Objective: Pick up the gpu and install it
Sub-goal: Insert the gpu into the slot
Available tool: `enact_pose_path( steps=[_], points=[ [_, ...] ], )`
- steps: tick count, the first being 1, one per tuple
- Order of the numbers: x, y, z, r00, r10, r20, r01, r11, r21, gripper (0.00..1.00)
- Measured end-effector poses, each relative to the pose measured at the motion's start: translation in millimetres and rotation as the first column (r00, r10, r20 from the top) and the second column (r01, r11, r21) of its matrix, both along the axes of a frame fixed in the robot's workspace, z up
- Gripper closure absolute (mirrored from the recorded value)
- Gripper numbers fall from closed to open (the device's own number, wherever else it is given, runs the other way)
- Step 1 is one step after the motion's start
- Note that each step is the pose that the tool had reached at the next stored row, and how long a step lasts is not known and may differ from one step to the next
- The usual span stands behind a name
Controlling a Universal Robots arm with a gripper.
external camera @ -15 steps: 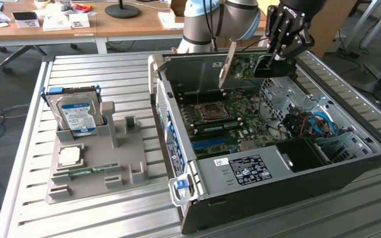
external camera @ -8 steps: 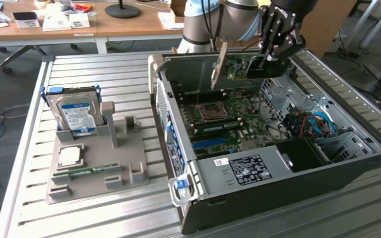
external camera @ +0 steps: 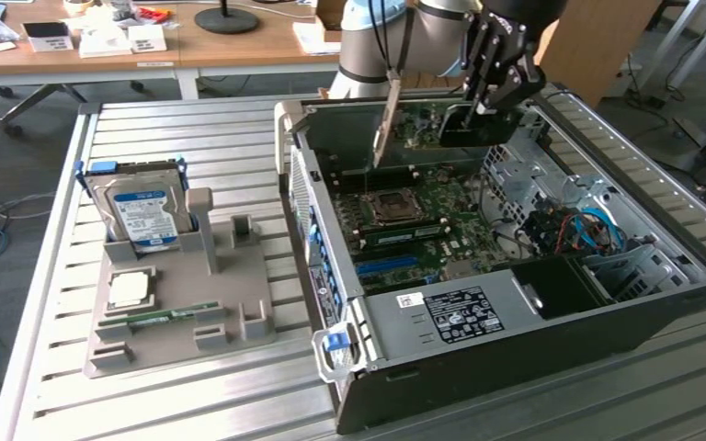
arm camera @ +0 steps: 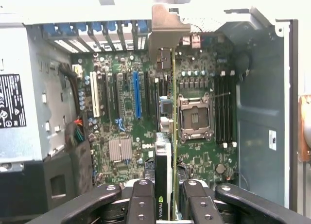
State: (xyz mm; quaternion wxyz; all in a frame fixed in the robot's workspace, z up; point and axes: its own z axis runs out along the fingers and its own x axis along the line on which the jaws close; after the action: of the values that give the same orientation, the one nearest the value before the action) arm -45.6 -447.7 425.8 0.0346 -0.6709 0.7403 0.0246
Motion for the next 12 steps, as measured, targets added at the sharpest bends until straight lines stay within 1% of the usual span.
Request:
enact_pose_path(
  steps=[6,12],
  points=[
    [-10.6,0.1,0.0,1.0,0.0,0.0001,0.0,1.0,0.0,0.73],
    [-10.9,0.0,0.0,1.0,0.0,0.0,0.0,1.0,0.0,0.73]
  ],
)
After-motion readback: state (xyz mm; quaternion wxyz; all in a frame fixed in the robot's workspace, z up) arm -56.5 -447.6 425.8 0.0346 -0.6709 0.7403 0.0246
